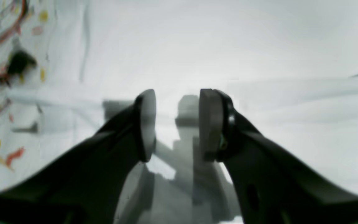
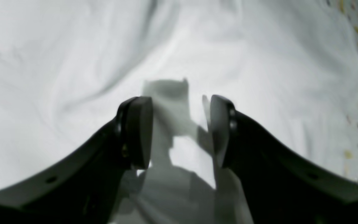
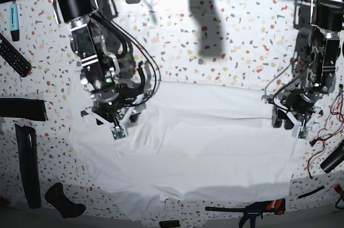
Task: Fold the T-shirt properly
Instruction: 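Regrasp the shirt fabric with both grippers near the folded edge, then pull the grasped fabric back toward the collar with both grippers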
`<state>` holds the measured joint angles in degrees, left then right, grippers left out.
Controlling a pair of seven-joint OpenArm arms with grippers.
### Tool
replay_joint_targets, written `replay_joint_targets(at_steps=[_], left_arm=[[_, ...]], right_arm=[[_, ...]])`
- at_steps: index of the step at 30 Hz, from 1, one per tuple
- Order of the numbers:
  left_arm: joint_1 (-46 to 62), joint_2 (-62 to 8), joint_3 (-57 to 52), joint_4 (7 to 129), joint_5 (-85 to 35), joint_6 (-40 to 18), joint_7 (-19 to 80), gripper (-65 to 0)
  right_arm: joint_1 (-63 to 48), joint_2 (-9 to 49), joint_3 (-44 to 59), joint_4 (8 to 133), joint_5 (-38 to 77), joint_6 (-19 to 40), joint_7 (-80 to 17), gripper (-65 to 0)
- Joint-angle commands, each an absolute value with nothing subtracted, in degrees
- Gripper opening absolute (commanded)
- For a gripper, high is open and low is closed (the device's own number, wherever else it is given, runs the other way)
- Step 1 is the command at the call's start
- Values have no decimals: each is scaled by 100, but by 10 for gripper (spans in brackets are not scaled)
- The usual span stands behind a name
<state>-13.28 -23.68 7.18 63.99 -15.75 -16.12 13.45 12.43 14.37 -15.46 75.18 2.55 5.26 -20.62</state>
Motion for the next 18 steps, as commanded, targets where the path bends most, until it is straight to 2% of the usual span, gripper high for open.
replay_joint_targets(at_steps=[1,8,15,18], left_arm=[[-1457,-2460,681,6501,-1507,-1590,1135,-424],[-1406,-2445,681,6407,-1398,-1590,1155,-424],[-1398,-2399,681,5629,-1391,-1592,1264,-424],[-1396,-2399,681,5518,-1396,-1592,1758,-424]], right_arm=[[1428,1422,-1522,7476,222,578,-1898,-353],[1629,1382,-1520,6772,432,777,-1883,-353],[1570,1382,-1522,6635,432,819,-2106,-353],[1564,1385,-1522,6635,429,819,-2324,-353]])
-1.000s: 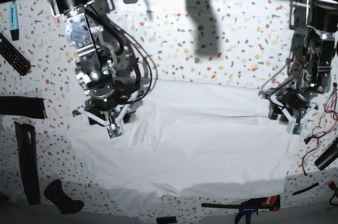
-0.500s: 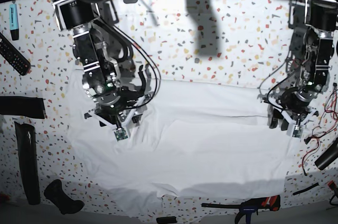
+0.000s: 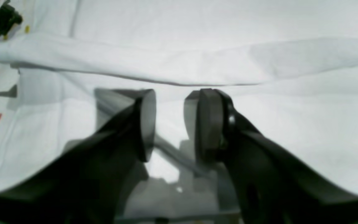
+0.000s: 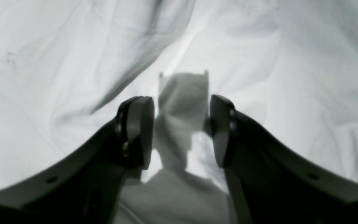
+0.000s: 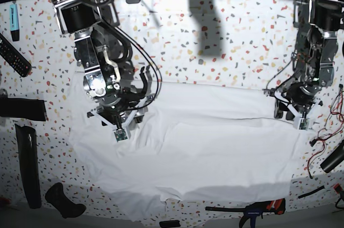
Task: Fold the T-shirt properly
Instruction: 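Pull the grasped fabric back toward the collar with both grippers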
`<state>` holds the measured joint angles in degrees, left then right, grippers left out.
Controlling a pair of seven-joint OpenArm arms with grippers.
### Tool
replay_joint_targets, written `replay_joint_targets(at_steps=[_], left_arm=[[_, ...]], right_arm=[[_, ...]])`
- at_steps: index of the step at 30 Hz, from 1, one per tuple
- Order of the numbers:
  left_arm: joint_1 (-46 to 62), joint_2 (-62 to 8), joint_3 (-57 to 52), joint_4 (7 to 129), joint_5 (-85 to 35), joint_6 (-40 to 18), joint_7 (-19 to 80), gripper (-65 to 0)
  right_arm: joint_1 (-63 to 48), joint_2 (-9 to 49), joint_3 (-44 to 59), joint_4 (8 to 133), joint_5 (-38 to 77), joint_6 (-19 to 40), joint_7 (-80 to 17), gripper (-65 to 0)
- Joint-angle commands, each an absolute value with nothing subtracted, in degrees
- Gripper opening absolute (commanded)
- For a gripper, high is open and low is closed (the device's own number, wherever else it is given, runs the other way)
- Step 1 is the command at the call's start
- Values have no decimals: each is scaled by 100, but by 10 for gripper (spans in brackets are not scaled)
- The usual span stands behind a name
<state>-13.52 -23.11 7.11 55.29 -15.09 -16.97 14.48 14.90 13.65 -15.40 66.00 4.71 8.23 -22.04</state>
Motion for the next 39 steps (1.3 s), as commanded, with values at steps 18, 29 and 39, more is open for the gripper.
replay_joint_targets(at_steps=[18,29,39], left_arm=[[-150,-2405,679,6495,-1393,-1887,2272,-446],[1138,-2674,679,8112,-1393,-1492,2600,-446],[2497,-2670,668,9297,-740,-961,2742,-446]], right_arm=[[336,1651,-1411,7459,19,829,-2445,-353],[-773,2228,-1382,8206,19,821,-2779,-353],[-2231,2493,-1382,9548,-3,749,-2965,-353]])
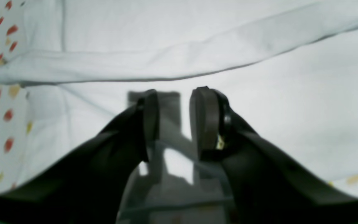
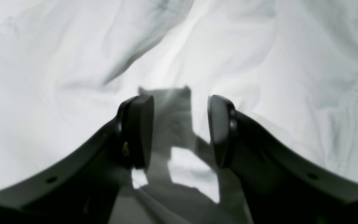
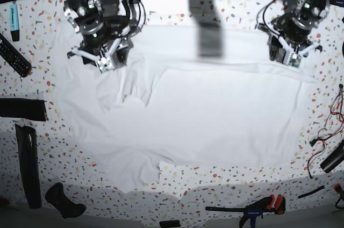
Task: Fold the T-shirt properly
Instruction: 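Pull the grasped fabric back toward the collar with both grippers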
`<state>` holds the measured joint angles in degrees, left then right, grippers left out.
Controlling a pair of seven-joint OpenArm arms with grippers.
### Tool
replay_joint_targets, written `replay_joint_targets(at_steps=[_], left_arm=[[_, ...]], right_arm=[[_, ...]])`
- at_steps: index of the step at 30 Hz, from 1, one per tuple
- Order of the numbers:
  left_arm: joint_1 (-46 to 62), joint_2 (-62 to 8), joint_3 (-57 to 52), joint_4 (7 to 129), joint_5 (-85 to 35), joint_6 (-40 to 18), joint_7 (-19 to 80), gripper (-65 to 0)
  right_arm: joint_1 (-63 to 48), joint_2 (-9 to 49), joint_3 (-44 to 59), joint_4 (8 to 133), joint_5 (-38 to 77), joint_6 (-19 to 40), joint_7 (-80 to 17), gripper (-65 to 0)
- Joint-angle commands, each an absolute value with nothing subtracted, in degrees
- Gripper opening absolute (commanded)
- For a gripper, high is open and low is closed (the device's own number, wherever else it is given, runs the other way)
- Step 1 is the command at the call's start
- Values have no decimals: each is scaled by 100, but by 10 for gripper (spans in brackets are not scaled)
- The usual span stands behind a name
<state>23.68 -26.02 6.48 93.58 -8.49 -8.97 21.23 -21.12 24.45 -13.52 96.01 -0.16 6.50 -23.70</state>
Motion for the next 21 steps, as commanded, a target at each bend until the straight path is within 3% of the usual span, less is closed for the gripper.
replay_joint_targets(at_steps=[1,8,21], left_arm=[[2628,-2670,668,9397,-626,-884,2740,-446],[3245,-2672,668,9948,143,-344,2724,-446],[3498,-2670,670,10248,303,-252,3131,-446]], right_arm=[[-2335,2493,-1382,9629,-3,751,-2989,-353],[-2873,2491,-1382,10029,-36,751,-3170,-353],[-3339,2491,-1382,10554,-443,749,-3417,-353]])
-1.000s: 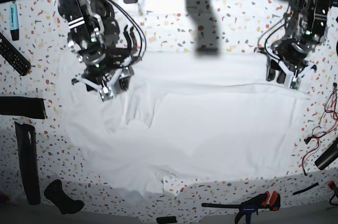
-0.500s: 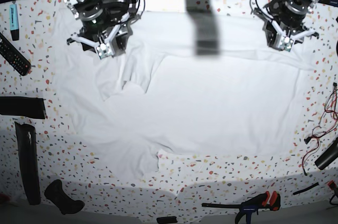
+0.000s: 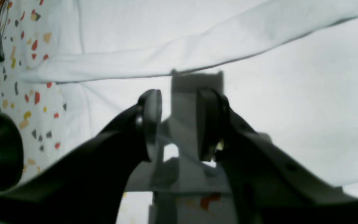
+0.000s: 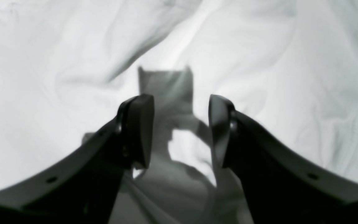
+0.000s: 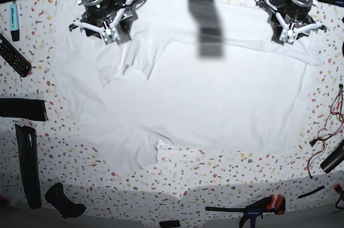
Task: Fold the T-shirt properly
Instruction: 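Pull the grasped fabric back toward the collar with both grippers, then open both grippers and release the shirt near the collar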
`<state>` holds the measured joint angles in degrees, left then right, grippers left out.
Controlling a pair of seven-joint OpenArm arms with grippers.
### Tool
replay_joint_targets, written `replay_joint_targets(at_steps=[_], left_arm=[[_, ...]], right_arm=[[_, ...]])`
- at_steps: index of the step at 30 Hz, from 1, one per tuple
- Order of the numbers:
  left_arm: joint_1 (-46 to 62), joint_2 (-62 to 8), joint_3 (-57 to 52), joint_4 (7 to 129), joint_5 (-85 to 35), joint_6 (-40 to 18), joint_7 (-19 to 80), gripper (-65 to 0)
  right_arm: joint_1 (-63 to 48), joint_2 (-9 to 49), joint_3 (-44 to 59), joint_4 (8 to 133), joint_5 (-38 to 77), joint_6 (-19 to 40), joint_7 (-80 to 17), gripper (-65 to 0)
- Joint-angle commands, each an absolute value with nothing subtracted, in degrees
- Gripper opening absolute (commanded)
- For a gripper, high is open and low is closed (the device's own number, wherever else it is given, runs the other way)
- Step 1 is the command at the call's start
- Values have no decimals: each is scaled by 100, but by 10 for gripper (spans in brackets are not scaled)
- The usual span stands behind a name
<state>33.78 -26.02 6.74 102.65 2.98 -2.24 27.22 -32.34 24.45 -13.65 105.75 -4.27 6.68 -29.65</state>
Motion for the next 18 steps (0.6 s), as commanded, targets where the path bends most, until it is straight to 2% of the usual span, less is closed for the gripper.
replay_joint_targets(at_steps=[1,6,18], left_arm=[[3559,-2670,668,10296,303,-252,3133,-446],[3898,-2670,668,10704,467,-252,3148,-446],[3874,-2670,668,10951,650,-14,3175,-446]], right_arm=[[-3341,2491,-1382,10567,-550,746,-3422,-353],[-3339,2493,-1382,10567,-775,576,-3463,-353],[-3336,2493,-1382,10790,-777,556,-3483,-353]])
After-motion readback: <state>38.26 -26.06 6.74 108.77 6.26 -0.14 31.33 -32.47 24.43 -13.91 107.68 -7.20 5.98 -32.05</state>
